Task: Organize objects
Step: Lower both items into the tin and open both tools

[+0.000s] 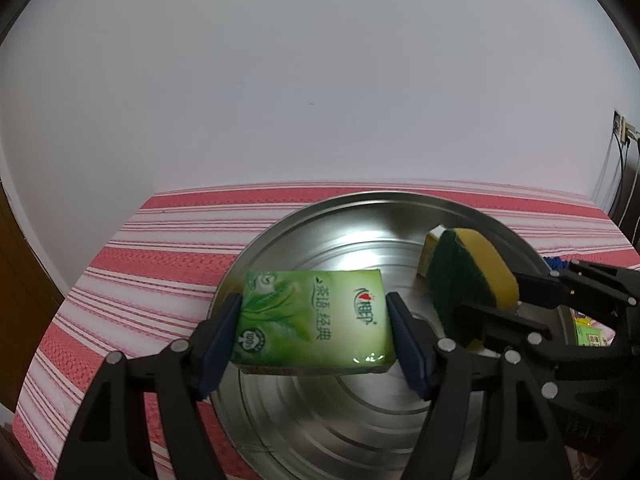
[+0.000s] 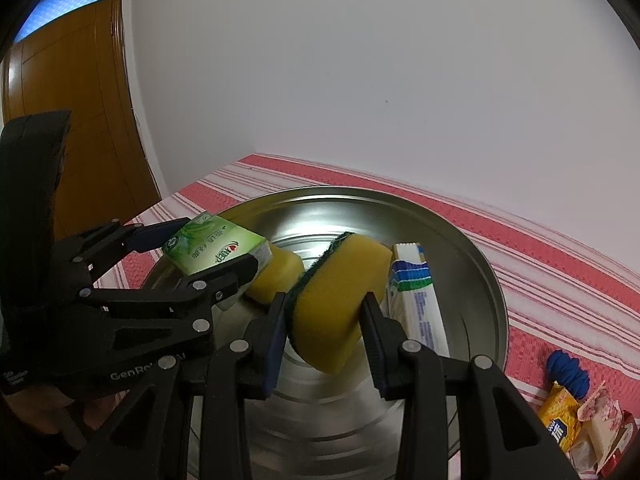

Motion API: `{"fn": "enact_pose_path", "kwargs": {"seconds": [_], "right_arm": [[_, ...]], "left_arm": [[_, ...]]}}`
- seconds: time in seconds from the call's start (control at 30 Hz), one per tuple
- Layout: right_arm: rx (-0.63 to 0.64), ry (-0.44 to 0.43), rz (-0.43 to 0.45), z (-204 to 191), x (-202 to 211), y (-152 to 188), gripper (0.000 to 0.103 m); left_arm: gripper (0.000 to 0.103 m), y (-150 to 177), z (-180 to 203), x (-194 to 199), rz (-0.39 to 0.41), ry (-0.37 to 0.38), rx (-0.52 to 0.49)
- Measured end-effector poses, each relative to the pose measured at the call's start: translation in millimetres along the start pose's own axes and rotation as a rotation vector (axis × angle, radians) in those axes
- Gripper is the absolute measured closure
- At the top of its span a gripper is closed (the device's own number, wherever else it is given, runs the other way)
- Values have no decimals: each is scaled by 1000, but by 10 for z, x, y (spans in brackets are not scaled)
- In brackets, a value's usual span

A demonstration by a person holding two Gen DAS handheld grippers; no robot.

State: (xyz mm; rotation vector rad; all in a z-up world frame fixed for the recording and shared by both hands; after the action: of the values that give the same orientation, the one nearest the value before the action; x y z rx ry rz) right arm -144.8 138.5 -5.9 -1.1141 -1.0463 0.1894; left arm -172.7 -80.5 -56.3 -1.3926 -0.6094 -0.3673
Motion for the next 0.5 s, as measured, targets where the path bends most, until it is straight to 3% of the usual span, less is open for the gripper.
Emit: {"fn": "enact_pose_path", "kwargs": {"seconds": [0.17,0.23,0.4,0.5], "right_arm": [[-2,-10,-3,-38,-41,-26,62],[12,18,-3,-37,-31,-22,53],[-27,39,39,19,90,17,47],[-37,51,49,43,148,35,43]], "left_arm": [[31,-10,-22,-16,1,-4,-3],[29,-12,-43,1,8,-12,7],[1,-16,-101,109,48,-29,30],[0,-8,-106,160,56,-27,39]]}}
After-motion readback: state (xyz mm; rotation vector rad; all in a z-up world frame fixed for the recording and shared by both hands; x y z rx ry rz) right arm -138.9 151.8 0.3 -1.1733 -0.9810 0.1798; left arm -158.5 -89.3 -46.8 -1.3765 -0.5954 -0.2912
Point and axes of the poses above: each gripper's, at about its wrist camera, not at the fingertips, and x roughly against the way its jaws point, z to its right, y to its underside, the point moved 1 cm from there along -x, roughly the way its jaws point, and after that the axes turned 8 degrees about x, right-handed, at the moved point
